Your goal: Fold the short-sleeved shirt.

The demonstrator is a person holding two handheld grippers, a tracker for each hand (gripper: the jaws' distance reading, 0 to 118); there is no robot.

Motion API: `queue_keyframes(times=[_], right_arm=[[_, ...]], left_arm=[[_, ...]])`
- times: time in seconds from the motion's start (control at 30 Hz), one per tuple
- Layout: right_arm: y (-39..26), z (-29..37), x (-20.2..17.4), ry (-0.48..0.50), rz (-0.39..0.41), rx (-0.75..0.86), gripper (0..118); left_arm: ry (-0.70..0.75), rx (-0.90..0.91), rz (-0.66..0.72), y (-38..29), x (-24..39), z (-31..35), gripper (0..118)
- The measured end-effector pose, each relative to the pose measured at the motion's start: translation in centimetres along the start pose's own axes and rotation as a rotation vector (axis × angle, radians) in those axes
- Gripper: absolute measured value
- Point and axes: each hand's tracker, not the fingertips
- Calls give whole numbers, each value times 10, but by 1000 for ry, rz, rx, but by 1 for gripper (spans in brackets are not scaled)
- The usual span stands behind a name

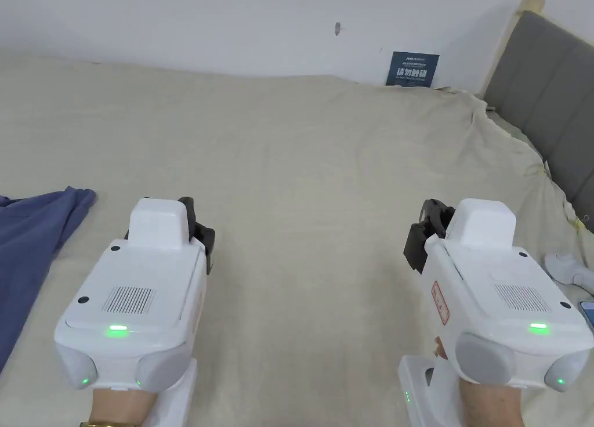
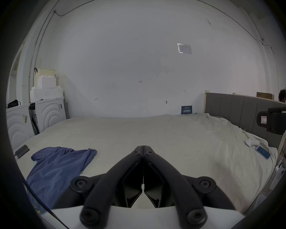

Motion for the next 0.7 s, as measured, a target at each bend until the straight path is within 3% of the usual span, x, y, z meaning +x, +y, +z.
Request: queue_keyframes(times=[0.7], right_arm=[[-8, 6, -8, 27, 38, -27, 0]], left_arm=[[-11, -6, 9, 3, 0, 1, 0]])
